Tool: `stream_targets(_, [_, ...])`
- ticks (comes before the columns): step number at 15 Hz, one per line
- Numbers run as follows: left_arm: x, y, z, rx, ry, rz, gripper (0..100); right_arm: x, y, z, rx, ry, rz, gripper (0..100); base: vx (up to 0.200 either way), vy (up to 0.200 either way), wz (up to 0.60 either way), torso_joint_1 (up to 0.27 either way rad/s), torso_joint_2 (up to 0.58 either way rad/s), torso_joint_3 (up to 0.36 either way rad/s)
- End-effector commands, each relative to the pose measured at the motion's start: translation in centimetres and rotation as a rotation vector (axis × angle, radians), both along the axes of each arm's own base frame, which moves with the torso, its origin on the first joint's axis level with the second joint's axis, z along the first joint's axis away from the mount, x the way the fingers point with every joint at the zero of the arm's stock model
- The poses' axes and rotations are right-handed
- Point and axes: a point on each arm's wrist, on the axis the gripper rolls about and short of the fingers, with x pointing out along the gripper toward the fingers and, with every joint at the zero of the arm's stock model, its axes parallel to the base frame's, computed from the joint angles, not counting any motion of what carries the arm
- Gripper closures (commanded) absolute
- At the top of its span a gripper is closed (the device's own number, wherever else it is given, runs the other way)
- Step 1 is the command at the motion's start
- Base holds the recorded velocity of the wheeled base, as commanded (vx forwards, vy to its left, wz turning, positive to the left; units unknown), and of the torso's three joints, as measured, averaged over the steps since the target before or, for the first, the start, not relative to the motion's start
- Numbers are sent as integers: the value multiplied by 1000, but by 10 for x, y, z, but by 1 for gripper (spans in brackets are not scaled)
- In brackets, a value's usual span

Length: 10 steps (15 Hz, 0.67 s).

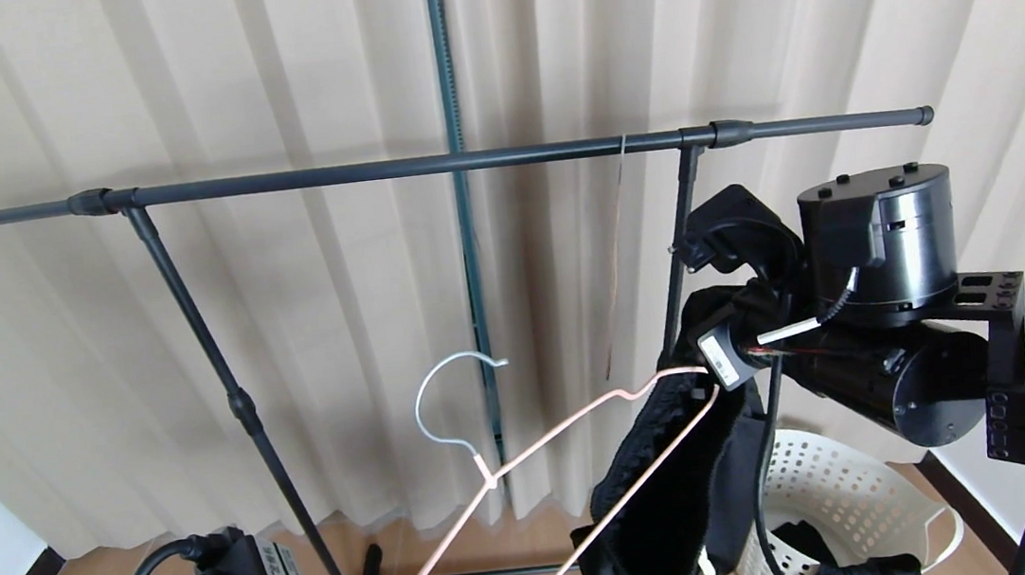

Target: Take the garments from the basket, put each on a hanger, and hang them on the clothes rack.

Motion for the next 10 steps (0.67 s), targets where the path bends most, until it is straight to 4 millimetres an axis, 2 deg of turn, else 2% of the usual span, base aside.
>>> stream_targets(1, [0,0,-1,5,3,0,100,-5,6,-2,-6,6,24,100,0,0,0,0,0,0])
stream_targets(10, [0,0,-1,5,3,0,100,-23,21,-4,-18,4,76,100,0,0,0,0,0,0])
